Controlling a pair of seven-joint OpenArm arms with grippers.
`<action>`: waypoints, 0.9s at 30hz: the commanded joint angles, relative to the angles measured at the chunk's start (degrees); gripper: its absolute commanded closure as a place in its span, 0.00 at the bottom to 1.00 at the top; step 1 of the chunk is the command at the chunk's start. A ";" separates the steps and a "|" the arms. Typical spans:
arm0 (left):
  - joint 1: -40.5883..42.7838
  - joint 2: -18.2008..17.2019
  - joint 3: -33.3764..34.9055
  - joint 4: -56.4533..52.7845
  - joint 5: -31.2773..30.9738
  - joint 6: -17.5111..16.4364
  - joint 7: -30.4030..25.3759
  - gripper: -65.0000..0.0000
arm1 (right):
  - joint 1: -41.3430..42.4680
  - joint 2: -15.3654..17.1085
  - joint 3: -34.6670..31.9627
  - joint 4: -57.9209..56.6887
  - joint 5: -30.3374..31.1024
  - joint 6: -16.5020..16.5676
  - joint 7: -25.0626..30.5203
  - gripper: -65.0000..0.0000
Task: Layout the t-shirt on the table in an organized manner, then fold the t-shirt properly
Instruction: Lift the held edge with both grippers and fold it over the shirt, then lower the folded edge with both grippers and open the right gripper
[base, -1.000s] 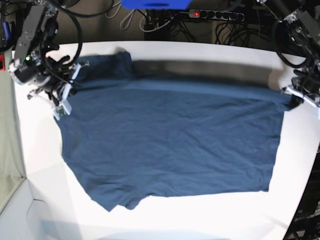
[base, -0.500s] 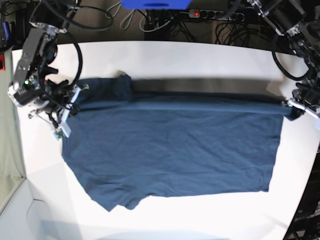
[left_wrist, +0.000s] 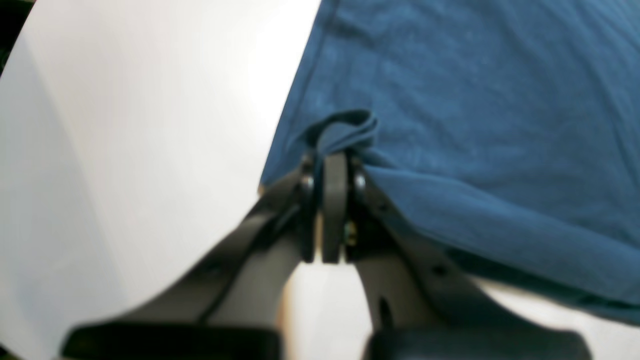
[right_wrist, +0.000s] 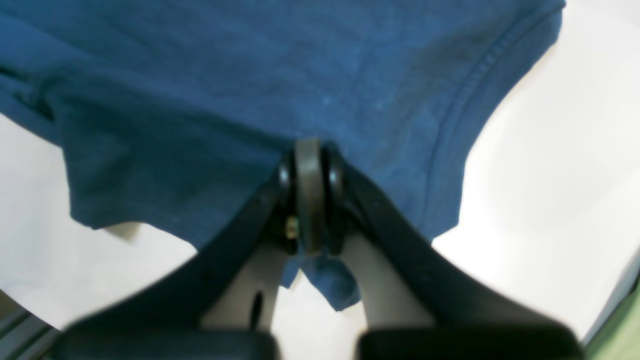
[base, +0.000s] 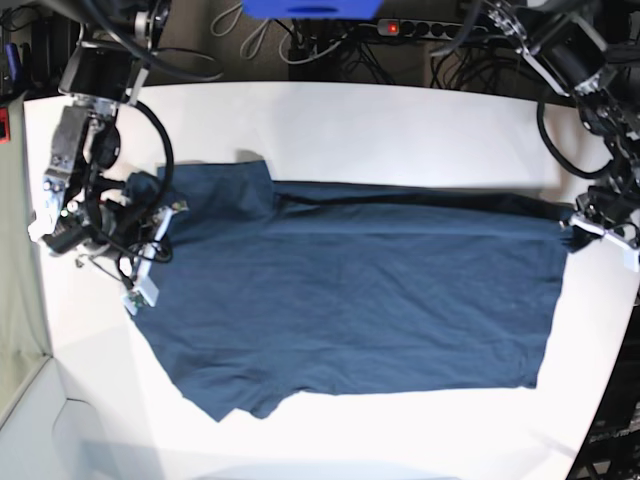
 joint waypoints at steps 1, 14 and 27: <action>-1.15 -1.79 -0.17 0.12 -0.73 0.06 -1.22 1.00 | 1.70 0.56 0.09 0.48 0.51 -0.21 1.06 1.00; -4.14 -3.11 -0.17 -3.92 -0.73 -0.03 -1.31 1.00 | 3.01 1.35 0.09 -3.12 0.43 -0.21 5.72 1.00; -6.25 -2.93 -0.17 -6.03 -0.73 0.06 -1.31 1.00 | 4.77 1.26 0.00 -5.67 0.43 -0.21 6.25 1.00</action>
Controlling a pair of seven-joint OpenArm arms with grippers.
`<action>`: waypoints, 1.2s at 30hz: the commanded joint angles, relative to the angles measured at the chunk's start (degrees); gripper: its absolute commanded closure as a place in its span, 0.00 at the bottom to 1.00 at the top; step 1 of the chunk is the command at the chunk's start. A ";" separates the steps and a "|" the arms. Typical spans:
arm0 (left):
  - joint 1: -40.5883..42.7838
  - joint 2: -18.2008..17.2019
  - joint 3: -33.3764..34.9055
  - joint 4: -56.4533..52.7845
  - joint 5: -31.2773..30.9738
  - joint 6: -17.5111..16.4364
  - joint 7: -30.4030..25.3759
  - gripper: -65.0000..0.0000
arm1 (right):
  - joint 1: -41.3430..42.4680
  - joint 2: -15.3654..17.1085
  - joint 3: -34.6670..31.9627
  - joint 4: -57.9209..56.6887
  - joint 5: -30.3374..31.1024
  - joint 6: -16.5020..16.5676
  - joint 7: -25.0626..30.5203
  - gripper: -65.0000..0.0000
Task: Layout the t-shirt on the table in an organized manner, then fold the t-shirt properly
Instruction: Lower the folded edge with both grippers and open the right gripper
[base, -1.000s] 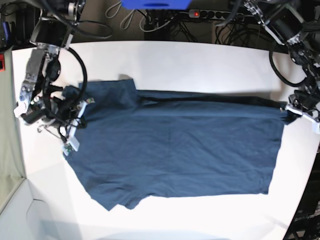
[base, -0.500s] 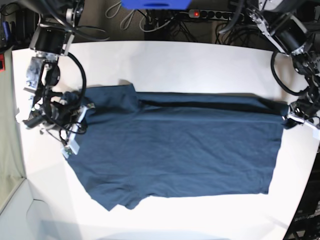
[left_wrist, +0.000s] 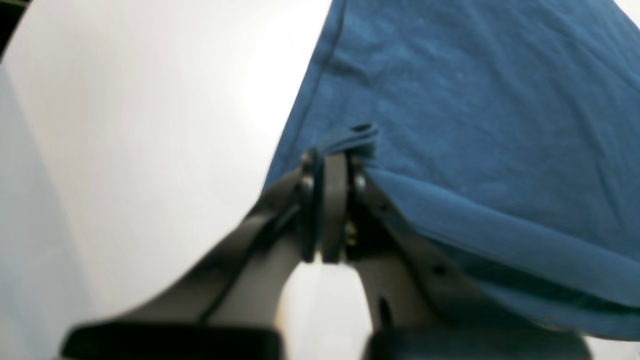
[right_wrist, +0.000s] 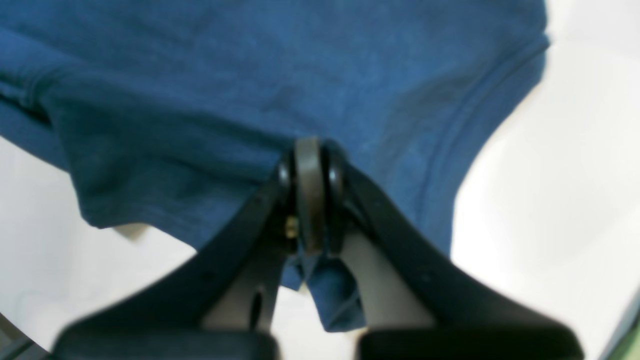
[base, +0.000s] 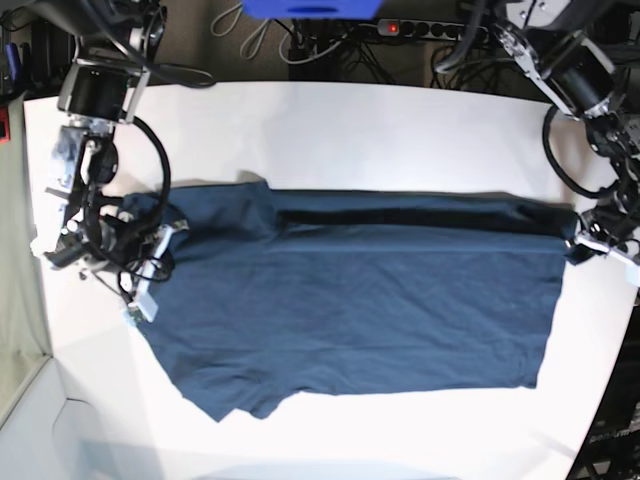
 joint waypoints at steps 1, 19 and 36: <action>-1.33 -1.16 -0.08 0.13 -0.73 -0.14 -1.31 1.00 | 1.65 0.43 0.02 0.53 0.49 -0.21 1.51 1.00; -1.68 -1.25 -0.08 -1.10 -0.73 -0.05 -1.31 0.55 | 3.23 0.61 0.02 -1.40 0.49 -0.21 2.12 0.38; 2.98 -2.39 -0.52 1.54 -0.81 -0.49 -1.31 0.38 | -10.04 -0.18 0.46 15.30 0.67 -0.21 2.04 0.31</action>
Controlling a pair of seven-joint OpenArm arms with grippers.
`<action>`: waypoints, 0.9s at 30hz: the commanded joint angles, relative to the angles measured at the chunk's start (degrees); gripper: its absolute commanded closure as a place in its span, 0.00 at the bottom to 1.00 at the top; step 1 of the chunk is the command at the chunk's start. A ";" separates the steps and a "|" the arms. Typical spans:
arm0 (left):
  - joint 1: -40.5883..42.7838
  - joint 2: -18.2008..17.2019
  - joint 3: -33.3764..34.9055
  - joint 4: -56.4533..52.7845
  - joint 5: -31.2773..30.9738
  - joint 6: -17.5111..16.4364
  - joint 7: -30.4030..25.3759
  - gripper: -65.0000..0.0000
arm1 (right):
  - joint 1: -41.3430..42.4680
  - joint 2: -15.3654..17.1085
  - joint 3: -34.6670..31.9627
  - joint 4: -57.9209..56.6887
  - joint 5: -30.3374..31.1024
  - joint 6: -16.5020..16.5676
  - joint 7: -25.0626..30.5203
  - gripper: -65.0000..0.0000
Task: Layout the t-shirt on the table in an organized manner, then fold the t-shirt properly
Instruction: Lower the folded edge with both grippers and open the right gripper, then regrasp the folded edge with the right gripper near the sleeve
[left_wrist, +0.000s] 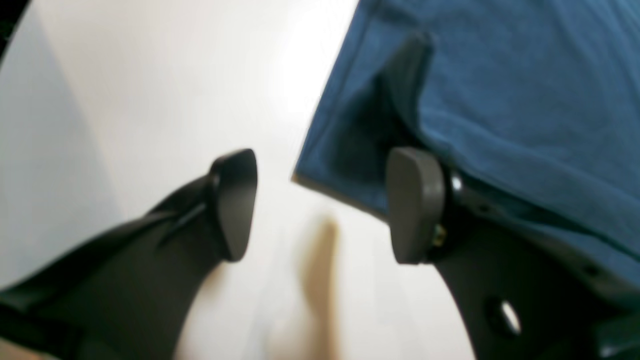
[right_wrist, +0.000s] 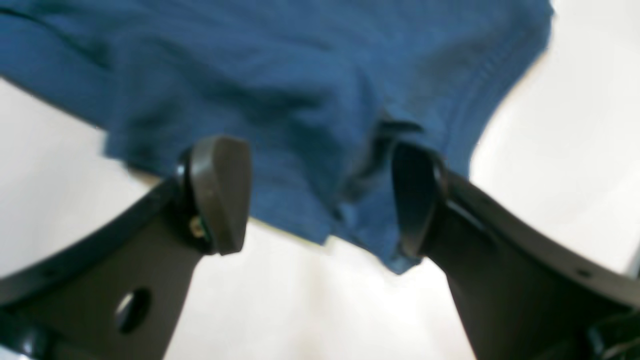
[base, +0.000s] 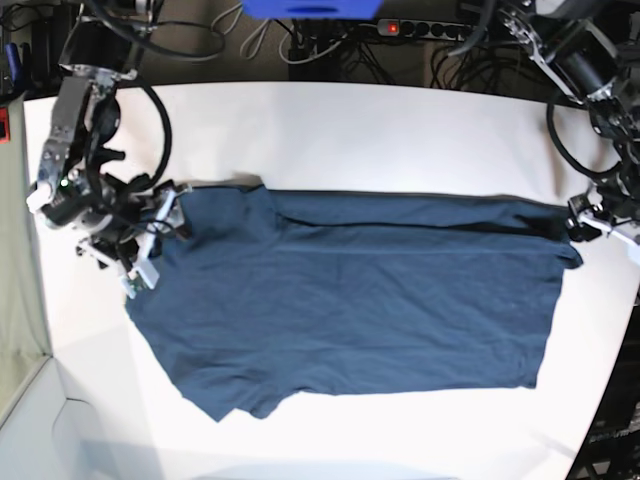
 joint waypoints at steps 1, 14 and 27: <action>-1.02 -1.15 -0.04 0.88 -0.75 -0.23 -1.35 0.38 | -0.04 0.60 0.24 1.52 0.19 -0.21 0.55 0.31; -1.37 -2.91 5.67 -13.98 -0.75 0.21 -11.99 0.38 | -4.79 -0.63 -0.02 3.19 0.27 -0.21 0.55 0.31; -1.20 -2.91 6.20 -14.07 -0.75 0.30 -12.34 0.83 | -8.21 -3.88 -0.02 8.99 0.19 -0.21 -1.47 0.31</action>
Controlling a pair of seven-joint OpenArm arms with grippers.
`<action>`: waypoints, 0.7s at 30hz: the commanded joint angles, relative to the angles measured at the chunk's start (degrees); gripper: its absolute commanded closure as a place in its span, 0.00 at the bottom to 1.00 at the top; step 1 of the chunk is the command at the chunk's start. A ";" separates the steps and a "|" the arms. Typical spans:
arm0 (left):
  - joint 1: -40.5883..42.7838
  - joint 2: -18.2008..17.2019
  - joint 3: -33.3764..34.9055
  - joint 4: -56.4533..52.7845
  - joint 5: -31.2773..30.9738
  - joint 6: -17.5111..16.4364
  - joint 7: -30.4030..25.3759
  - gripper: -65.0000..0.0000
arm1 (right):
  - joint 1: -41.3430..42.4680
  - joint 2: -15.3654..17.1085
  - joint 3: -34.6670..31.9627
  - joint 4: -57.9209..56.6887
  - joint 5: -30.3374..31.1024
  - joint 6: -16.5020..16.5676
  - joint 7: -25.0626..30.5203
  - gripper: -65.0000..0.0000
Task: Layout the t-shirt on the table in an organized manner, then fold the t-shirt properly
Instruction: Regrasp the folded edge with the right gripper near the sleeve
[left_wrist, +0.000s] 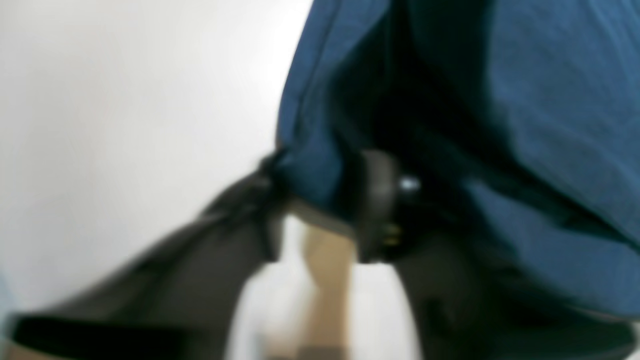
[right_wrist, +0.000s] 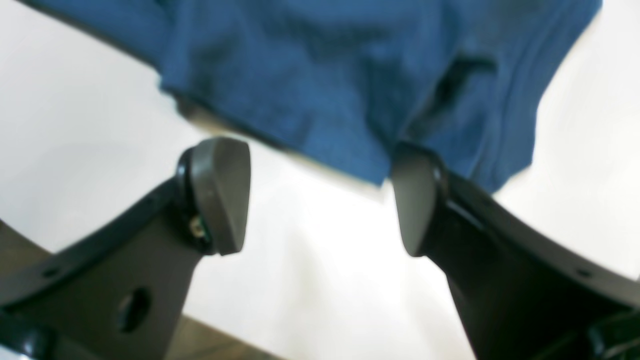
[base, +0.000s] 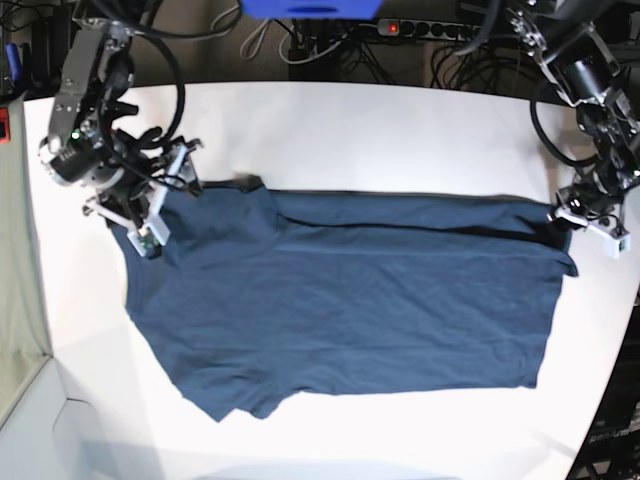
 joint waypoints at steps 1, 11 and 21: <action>-0.67 -0.89 0.01 0.75 -0.57 -0.14 -0.65 0.91 | 0.55 -0.17 -0.13 0.86 0.89 -0.21 1.57 0.31; -0.58 -0.89 -0.16 0.75 -0.57 -0.14 -0.65 1.00 | 4.95 2.03 0.05 -7.06 0.80 -0.21 2.01 0.31; 0.56 -0.89 -0.25 0.75 -0.57 -0.32 -0.65 1.00 | 7.50 3.26 0.05 -13.74 0.80 -0.21 6.14 0.31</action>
